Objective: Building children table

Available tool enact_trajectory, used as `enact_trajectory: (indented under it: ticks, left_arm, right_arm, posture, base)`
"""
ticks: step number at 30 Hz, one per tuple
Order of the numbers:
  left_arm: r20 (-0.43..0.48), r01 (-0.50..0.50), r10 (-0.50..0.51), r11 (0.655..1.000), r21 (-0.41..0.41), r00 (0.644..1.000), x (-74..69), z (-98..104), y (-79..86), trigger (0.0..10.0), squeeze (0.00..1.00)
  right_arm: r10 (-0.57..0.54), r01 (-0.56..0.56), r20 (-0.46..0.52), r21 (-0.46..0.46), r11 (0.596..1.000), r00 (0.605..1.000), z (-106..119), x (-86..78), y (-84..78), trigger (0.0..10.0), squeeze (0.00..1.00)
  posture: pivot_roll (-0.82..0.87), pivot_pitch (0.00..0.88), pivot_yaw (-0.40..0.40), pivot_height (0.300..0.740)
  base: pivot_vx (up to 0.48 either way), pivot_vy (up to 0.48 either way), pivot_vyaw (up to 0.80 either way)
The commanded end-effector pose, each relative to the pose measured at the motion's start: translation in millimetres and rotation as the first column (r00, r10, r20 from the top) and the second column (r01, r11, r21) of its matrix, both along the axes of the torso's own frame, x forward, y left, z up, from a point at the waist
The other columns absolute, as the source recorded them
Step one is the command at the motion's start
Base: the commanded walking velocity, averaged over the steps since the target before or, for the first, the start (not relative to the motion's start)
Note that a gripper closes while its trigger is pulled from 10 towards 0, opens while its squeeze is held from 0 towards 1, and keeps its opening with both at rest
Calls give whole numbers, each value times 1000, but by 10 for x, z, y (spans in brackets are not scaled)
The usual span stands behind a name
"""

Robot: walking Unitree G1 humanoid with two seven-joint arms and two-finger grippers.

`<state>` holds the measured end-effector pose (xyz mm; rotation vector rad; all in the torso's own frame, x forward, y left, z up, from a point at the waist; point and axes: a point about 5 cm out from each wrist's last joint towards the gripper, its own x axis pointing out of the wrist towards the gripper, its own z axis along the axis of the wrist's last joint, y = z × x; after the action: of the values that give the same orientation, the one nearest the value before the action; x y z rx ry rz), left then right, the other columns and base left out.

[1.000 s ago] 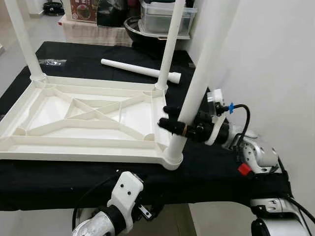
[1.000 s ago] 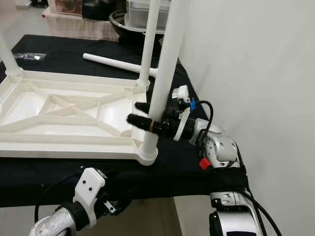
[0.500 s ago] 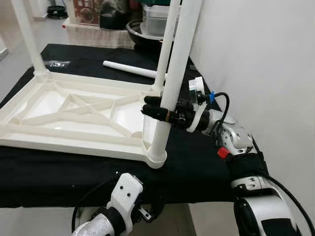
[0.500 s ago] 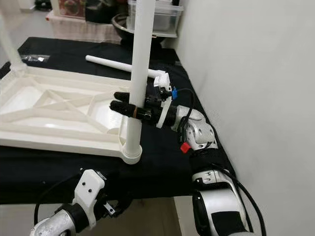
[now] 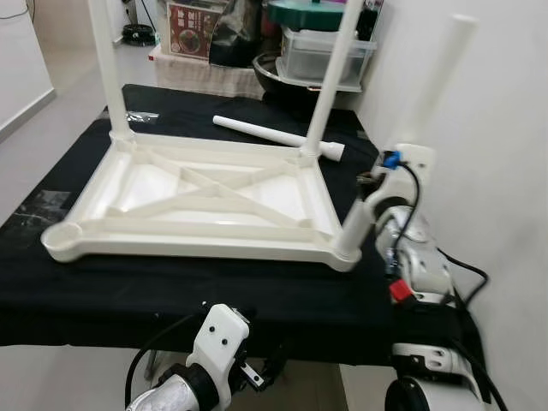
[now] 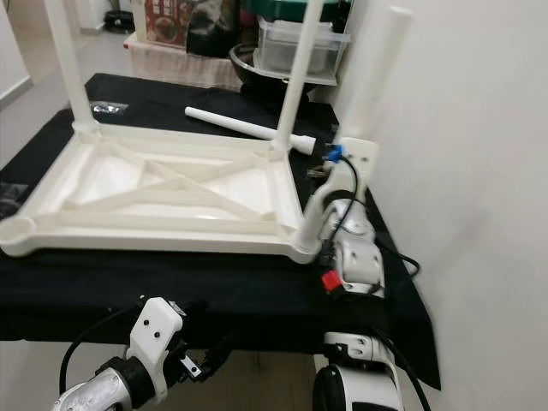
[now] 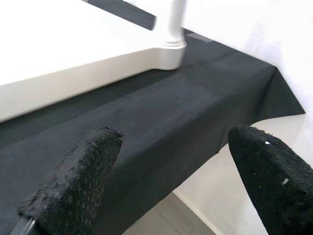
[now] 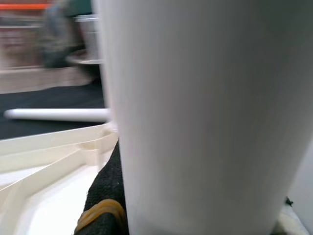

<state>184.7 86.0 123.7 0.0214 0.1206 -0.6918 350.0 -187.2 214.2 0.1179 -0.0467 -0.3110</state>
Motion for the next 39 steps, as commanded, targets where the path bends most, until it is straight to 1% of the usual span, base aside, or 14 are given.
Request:
enact_trajectory:
  ticks: [1,3,4,6,7,8,9,12,13,20,25,29,38,39]
  left_arm:
    - [-14,10,-10,1000,1,1000,-12,-22,-11,10000,0]
    - [-15,10,-10,1000,1,1000,-12,-24,-12,10000,0]
    - [-15,11,-11,1000,1,1000,-11,-25,-16,10000,0]
    - [-15,12,-12,1000,1,1000,-11,-27,-18,10000,0]
    - [-16,13,-13,1000,1,1000,-10,-28,-20,10000,0]
    - [-16,13,-13,1000,1,1000,-10,-28,-20,10000,0]
    - [-16,13,-13,1000,1,1000,-9,-29,-22,10000,0]
    - [-15,13,-13,1000,0,1000,-9,-26,-25,10000,0]
    - [-15,11,-12,1000,-1,1000,-9,-25,-26,10000,0]
    - [-15,10,-10,1000,-4,1000,1,-24,-25,10000,0]
    - [-16,11,-11,1000,-7,1000,5,-24,-28,10000,0]
    - [-15,8,-8,1000,-5,1000,1,-22,-27,10000,0]
    - [-16,10,-10,1000,-2,1000,-13,-18,-23,10000,0]
    - [-17,11,-11,1000,-2,1000,-15,-18,-21,10000,0]
  right_arm:
    - [-160,158,-144,-19,987,977,-273,-107,-187,0,0]
    - [-150,158,-131,50,986,980,-262,-109,-25,0,0]
    - [-119,127,-104,74,989,988,-233,-83,76,10000,0]
    - [-97,104,-83,86,991,992,-212,-64,136,10000,0]
    - [-54,59,-50,89,994,997,-172,-41,223,10000,525]
    - [-54,59,-50,89,994,997,-172,-41,223,10000,525]
    - [20,-21,24,82,996,1000,-99,-18,339,10000,1000]
    - [70,-75,94,58,995,993,-24,1,393,10000,1000]
    - [142,-152,133,65,986,981,15,26,421,10000,0]
    - [463,-491,229,83,867,856,102,128,346,10000,0]
    - [806,-837,241,58,545,541,83,29,281,10000,0]
    - [990,-999,139,20,29,32,-24,-289,300,10000,0]
    - [970,-983,158,-29,-180,-182,80,-290,478,10000,0]
    - [959,-975,179,-42,-217,-221,124,-286,530,7255,0]
  posture:
    - [138,78,-136,740]
    - [138,75,-135,740]
    - [140,73,-135,740]
    - [140,73,-135,740]
    - [139,74,-136,740]
    - [139,74,-136,740]
    - [140,72,-140,740]
    - [140,72,-141,740]
    - [136,75,-140,740]
    - [135,75,-140,740]
    - [138,75,-143,740]
    - [142,77,-144,740]
    - [150,81,-139,740]
    - [151,81,-139,740]
  base:
    - [0,0,0]
    - [0,0,0]
    - [0,0,0]
    - [0,0,0]
    - [0,0,0]
    - [0,0,0]
    - [0,0,0]
    - [0,0,0]
    - [0,0,0]
    - [0,0,0]
    - [0,0,0]
    - [0,0,0]
    - [0,0,0]
    - [0,0,0]
